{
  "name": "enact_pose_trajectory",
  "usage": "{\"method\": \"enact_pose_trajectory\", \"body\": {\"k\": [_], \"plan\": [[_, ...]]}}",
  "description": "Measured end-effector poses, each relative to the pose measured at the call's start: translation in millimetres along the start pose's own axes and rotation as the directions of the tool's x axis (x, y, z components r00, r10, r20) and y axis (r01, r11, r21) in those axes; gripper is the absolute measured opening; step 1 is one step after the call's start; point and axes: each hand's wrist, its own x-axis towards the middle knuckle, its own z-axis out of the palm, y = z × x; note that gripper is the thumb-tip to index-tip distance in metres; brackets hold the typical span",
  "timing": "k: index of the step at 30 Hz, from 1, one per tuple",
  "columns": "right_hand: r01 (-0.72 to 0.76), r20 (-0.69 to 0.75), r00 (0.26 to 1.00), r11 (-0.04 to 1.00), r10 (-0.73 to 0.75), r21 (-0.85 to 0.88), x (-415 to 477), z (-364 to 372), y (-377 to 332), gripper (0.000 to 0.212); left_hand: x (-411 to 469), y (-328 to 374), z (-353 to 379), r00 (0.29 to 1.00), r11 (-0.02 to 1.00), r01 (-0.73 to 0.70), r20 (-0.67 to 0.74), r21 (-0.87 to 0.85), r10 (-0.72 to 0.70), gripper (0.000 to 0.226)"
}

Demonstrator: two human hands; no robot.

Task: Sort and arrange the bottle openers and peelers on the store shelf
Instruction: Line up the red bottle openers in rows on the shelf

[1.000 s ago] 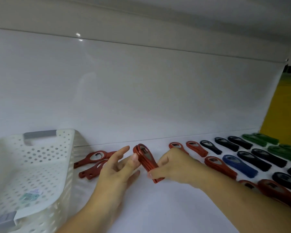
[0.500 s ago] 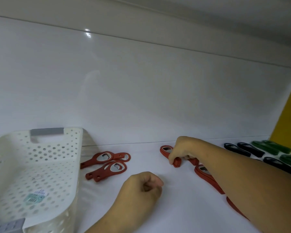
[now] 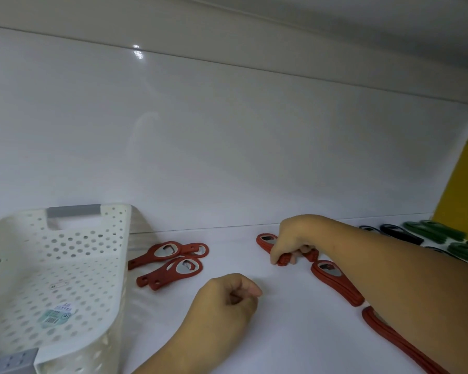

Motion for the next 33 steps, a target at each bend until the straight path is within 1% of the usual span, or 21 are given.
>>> {"method": "enact_pose_trajectory", "body": {"k": [4,7,8,9,11,12,13,15,17,18,19,21,22,23,24,26,27,28,29,31,33], "plan": [[0.004,0.041,0.999,1.000,-0.005,0.029,4.6,3.8,0.5,0.025,-0.7,1.1,0.2,1.000,1.000,0.009,-0.007,0.016,-0.009,0.030],[0.009,0.033,0.999,1.000,-0.010,0.004,-0.2,0.4,0.5,0.032,-1.0,2.0,0.1,1.000,1.000,0.004,-0.015,0.000,-0.004,0.029],[0.008,-0.012,1.000,1.000,-0.008,-0.005,-4.9,-2.7,0.1,0.036,-0.9,1.7,0.5,1.000,1.000,0.002,-0.019,-0.007,-0.002,0.029],[0.009,-0.103,0.995,1.000,-0.010,-0.011,-9.8,-6.3,-0.2,0.040,-1.2,2.0,0.8,1.000,1.000,0.002,-0.022,-0.015,-0.002,0.029],[0.044,-0.361,0.931,0.999,-0.047,-0.016,-16.7,-9.2,-3.4,0.043,-0.9,2.0,1.2,0.999,0.999,0.009,-0.040,-0.049,-0.011,0.031],[0.104,-0.454,0.887,0.994,-0.087,0.013,-17.8,-6.4,-7.9,0.044,-0.6,1.8,1.0,0.998,0.997,0.018,-0.061,-0.081,-0.023,0.034],[0.193,-0.502,0.854,0.979,-0.135,0.065,-18.2,-0.3,-15.6,0.045,0.1,1.5,0.4,0.995,0.992,0.026,-0.089,-0.120,-0.037,0.036],[0.380,-0.491,0.837,0.903,-0.243,0.200,-15.9,20.2,-35.8,0.045,1.7,1.5,-1.1,0.985,0.984,0.037,-0.161,-0.176,-0.066,0.036],[0.514,-0.440,0.825,0.792,-0.354,0.328,-12.1,46.0,-57.9,0.045,2.9,3.0,-3.9,0.966,0.975,0.034,-0.242,-0.221,-0.088,0.033],[0.582,-0.432,0.797,0.729,-0.421,0.362,-9.5,57.6,-67.0,0.048,3.7,3.6,-6.1,0.955,0.968,0.016,-0.283,-0.250,-0.089,0.031],[0.658,-0.460,0.737,0.679,-0.494,0.326,-6.8,66.0,-74.4,0.051,4.3,4.5,-8.3,0.941,0.960,-0.007,-0.327,-0.278,-0.088,0.031],[0.781,-0.504,0.572,0.619,-0.648,0.090,-0.5,77.7,-82.7,0.061,5.2,6.5,-12.0,0.908,0.946,-0.053,-0.410,-0.319,-0.087,0.032],[0.812,-0.486,0.511,0.583,-0.709,0.001,0.0,80.8,-84.7,0.065,5.6,7.3,-13.1,0.894,0.945,-0.069,-0.441,-0.319,-0.084,0.033],[0.823,-0.431,0.493,0.566,-0.756,-0.051,-2.0,80.6,-87.2,0.067,6.3,8.7,-13.1,0.885,0.948,-0.077,-0.458,-0.310,-0.078,0.034],[0.818,-0.367,0.499,0.566,-0.785,-0.097,-3.2,80.0,-88.5,0.069,6.5,10.2,-12.6,0.880,0.951,-0.081,-0.469,-0.299,-0.073,0.035],[0.780,-0.234,0.534,0.580,-0.813,-0.234,-4.0,78.0,-91.9,0.075,7.0,13.3,-10.0,0.873,0.953,-0.093,-0.484,-0.288,-0.061,0.033],[0.768,-0.203,0.548,0.584,-0.811,-0.261,-1.8,76.5,-92.5,0.077,7.2,14.1,-9.4,0.873,0.956,-0.092,-0.485,-0.277,-0.057,0.032],[0.772,-0.228,0.542,0.586,-0.809,-0.245,0.9,75.7,-92.4,0.073,7.1,14.5,-9.6,0.877,0.962,-0.086,-0.478,-0.260,-0.051,0.032],[0.793,-0.305,0.512,0.578,-0.803,-0.191,3.8,75.6,-91.4,0.064,7.0,14.1,-10.3,0.882,0.966,-0.081,-0.469,-0.244,-0.044,0.033],[0.858,-0.489,0.440,0.513,-0.753,-0.020,8.3,77.3,-87.3,0.050,7.5,11.7,-13.5,0.884,0.967,-0.076,-0.465,-0.244,-0.048,0.035],[0.879,-0.544,0.422,0.475,-0.725,0.049,10.1,78.7,-83.9,0.040,8.7,9.2,-17.2,0.873,0.962,-0.072,-0.483,-0.263,-0.066,0.035]]}}
